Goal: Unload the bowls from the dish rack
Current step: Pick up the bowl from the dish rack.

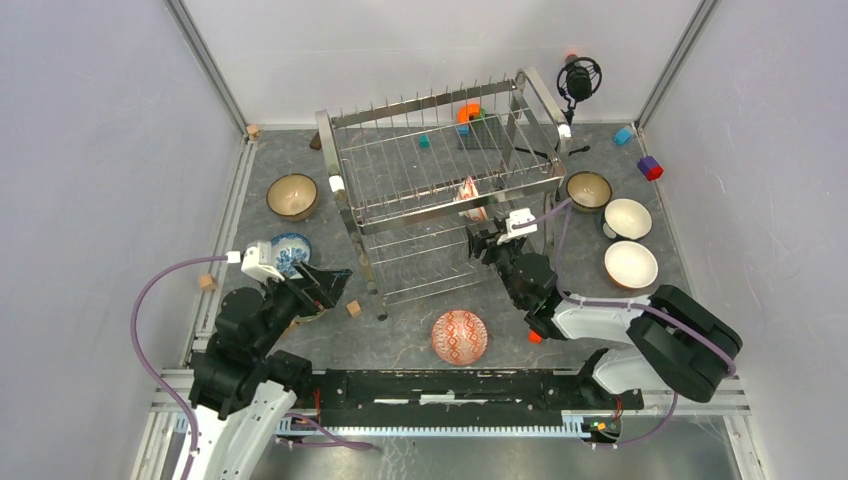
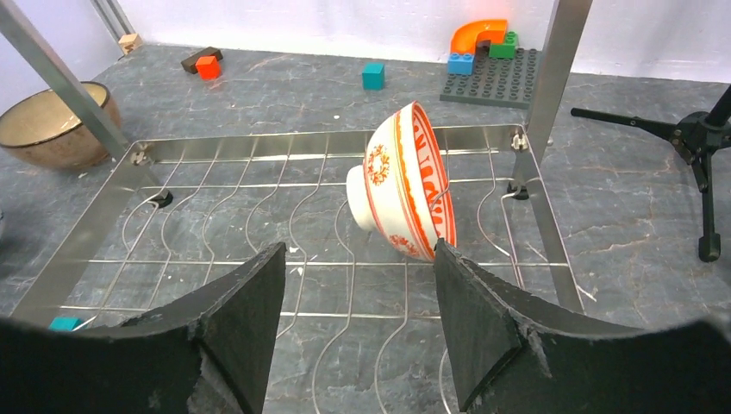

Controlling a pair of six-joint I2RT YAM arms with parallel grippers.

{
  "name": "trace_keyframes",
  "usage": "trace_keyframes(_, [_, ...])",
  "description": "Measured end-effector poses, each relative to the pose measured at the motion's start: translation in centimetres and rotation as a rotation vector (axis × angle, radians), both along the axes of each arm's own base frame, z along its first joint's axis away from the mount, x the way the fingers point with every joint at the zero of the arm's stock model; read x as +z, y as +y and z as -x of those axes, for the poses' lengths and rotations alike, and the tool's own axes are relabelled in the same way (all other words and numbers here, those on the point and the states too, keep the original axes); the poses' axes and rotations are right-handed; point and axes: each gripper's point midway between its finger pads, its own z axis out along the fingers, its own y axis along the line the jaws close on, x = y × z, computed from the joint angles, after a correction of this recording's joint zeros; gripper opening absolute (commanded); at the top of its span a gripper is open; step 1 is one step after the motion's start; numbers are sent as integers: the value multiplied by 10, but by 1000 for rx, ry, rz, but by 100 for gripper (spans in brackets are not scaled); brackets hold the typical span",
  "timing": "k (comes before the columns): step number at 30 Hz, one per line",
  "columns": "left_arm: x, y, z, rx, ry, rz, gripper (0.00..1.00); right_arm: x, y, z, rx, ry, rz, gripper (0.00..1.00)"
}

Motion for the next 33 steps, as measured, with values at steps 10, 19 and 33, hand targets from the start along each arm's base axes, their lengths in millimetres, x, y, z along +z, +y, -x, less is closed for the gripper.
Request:
trace_keyframes(10, [3, 0, 1, -1, -21, 7, 100, -9, -1, -18, 21, -9, -40, 69])
trace_keyframes(19, [4, 0, 0, -1, -28, 8, 100, -10, 5, -38, 21, -32, -83, 67])
trace_keyframes(33, [4, 0, 0, -2, -33, 4, 100, -18, 12, -67, 46, 2, -132, 69])
